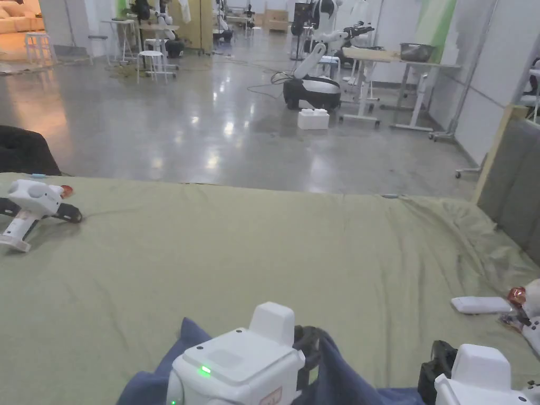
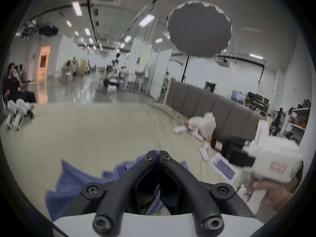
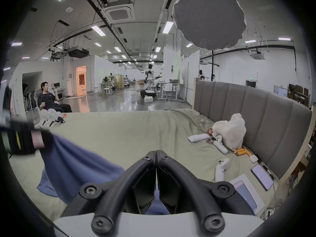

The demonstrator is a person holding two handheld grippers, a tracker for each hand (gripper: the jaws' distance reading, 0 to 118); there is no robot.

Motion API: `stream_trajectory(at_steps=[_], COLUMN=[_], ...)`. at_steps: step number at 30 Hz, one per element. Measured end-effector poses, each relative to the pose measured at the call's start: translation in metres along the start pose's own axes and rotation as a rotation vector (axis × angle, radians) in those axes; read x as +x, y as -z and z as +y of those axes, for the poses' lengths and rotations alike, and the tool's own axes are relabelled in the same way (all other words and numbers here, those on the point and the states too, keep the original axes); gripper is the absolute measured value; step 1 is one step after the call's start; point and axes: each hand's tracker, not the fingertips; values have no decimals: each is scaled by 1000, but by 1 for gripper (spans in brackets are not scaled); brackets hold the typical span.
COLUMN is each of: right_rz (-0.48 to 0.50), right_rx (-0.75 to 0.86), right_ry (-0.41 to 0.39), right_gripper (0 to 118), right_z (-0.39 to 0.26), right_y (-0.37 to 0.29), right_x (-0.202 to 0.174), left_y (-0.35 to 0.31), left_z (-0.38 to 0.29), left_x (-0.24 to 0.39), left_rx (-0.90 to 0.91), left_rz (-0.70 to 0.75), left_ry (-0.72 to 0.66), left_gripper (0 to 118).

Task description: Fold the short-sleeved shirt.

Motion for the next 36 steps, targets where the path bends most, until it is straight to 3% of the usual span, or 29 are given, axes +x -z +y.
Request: stream_trajectory(at_steps=[1,4,6,7,9,14,16,20,22,24,26,32,36], right_rz=[-4,-6,0,5,23,74,93,119,122,120,126,148,154], right_rx=[-9,-27,-33,-32,-25,44,76,134,174,200,217,226,196], right_ry=[-1,-5,-9,-11,-15,-21,-29,-21,-18,-25,-21,-21,-45], right_gripper=[0,0,0,0,0,0,0,0,0,0,0,0,0], right_z=[-2,-8,-10,-10,-8,6,14,33,41,48,52,56,50], right_y=[0,-1,-1,-1,0,-2,-3,-4,-5,-8,-10,-12,-7], right_x=[3,6,4,2,-5,-35,-49,-73,-83,-92,-97,-107,-106], left_y=[3,5,-1,-6,-19,-55,-67,-96,-108,-118,-126,-134,-121], left_z=[-11,-38,-43,-44,-38,-12,13,31,35,35,32,24,-1], left_x=[2,3,-2,-6,-18,-50,-63,-81,-86,-90,-92,-106,-144], left_rx=[-25,-60,-63,-56,0,133,188,286,329,354,369,295,70], left_rz=[-5,-5,13,30,79,248,325,461,513,560,601,613,556], left_ry=[2,-2,-16,-20,-25,-14,-9,3,23,41,43,-19,-131], left_gripper=[2,23,60,72,79,78,72,37,34,13,1,0,0])
